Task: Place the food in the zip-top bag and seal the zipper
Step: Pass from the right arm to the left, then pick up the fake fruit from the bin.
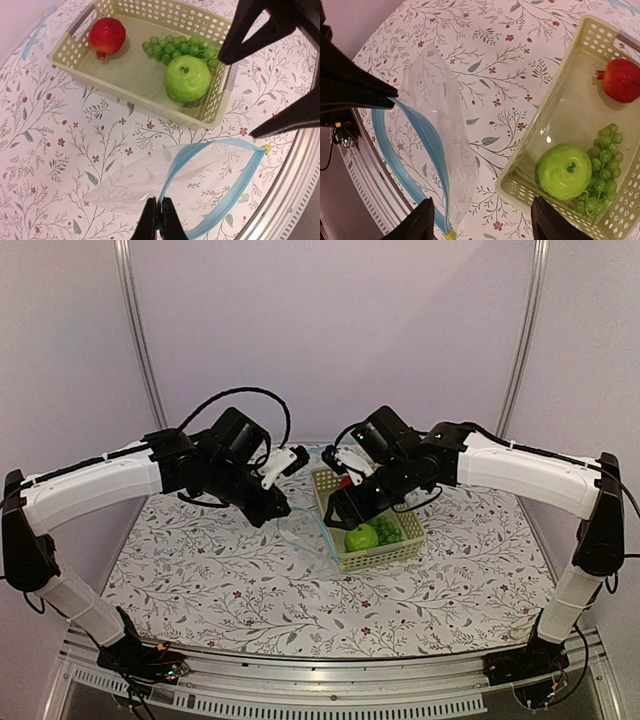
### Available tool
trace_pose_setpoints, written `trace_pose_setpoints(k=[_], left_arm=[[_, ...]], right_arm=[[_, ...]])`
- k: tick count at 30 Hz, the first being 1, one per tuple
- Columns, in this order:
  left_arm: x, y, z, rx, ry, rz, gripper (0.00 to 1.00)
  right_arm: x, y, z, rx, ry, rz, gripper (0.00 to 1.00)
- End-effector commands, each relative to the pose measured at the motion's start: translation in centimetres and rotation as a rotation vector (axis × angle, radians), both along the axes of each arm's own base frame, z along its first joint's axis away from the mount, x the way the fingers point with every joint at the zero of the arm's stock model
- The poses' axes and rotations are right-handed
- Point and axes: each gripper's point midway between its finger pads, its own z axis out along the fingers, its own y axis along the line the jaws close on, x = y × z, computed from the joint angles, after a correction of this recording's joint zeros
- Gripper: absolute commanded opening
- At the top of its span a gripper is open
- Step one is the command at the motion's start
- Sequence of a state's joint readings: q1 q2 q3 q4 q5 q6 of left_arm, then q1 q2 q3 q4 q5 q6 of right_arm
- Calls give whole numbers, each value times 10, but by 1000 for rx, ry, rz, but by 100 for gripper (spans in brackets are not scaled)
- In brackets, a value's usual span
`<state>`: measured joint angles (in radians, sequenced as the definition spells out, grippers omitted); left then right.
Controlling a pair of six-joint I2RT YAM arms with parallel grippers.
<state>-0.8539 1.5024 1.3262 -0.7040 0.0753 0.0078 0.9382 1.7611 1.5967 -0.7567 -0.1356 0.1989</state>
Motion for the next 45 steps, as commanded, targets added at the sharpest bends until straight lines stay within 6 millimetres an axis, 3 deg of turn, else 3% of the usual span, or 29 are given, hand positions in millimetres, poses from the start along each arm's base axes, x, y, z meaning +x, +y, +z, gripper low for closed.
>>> trace_pose_setpoints(k=[1,6,10,13,26,30,34,40,42,45], left_arm=[[0,31,-20,134,62,164,0],[1,41,-28,148,93,221,0],[2,40,-30,137,118,244,0],[3,41,-33,137,129,260,0],[5,42,-33,106,151,297,0],[6,43,-29,96,147,302,0],[5,44,-27,90,145,307,0],[5,44,-26,80,151,318,0],[5,43,-25,71,153,322,0],[7,43,-24,49,152,336,0]], right_arm=[[18,-21,16,67,-42,-131,76],[37,-53,-7,47,4,-274,83],[42,-55,-43,-44,39,-291,83],[52,-62,-59,-113,20,-334,84],[50,-38,-124,-203,125,-325,78],[53,-41,-141,-249,124,-355,76],[58,-49,-149,-291,105,-394,69],[62,-44,-140,-248,98,-402,53],[64,-45,-131,-219,96,-412,51],[66,-54,-102,-163,72,-430,50]])
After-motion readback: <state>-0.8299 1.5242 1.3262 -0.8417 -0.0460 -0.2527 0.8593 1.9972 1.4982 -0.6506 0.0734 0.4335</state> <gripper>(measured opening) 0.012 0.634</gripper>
